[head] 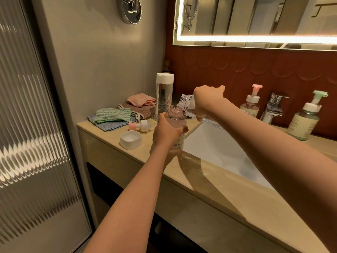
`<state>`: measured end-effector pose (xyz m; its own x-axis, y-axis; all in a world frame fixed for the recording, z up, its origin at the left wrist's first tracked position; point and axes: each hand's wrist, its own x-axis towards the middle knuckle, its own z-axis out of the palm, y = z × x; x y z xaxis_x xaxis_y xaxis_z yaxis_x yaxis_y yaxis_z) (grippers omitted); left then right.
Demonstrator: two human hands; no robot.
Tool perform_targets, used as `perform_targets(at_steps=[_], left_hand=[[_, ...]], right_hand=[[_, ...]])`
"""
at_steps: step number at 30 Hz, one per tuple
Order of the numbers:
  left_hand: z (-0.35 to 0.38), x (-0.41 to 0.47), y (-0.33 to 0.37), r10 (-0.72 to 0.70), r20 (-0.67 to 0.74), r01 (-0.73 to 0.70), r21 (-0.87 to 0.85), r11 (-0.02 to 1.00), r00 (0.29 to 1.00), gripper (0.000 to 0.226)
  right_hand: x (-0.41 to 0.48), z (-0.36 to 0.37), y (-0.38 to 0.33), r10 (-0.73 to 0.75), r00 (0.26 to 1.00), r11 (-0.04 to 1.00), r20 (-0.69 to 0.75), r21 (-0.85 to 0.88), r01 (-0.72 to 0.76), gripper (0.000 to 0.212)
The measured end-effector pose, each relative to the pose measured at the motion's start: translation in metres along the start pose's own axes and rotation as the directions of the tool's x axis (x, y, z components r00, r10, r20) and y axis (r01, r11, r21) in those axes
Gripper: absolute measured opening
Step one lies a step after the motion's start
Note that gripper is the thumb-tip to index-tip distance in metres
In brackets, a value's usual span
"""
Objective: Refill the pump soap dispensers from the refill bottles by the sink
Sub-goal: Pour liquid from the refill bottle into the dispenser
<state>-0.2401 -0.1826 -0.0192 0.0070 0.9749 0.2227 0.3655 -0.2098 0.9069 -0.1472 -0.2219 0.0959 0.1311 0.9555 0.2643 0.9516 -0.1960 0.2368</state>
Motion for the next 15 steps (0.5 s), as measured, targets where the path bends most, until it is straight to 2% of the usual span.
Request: perform_targets(at_steps=[15], left_hand=[[-0.0004, -0.0004, 0.0009, -0.009, 0.006, 0.009, -0.012, 1.000, 1.000, 0.079]], right_hand=[[0.0000, 0.0004, 0.0002, -0.002, 1.000, 1.000, -0.004, -0.014, 0.002, 0.036]])
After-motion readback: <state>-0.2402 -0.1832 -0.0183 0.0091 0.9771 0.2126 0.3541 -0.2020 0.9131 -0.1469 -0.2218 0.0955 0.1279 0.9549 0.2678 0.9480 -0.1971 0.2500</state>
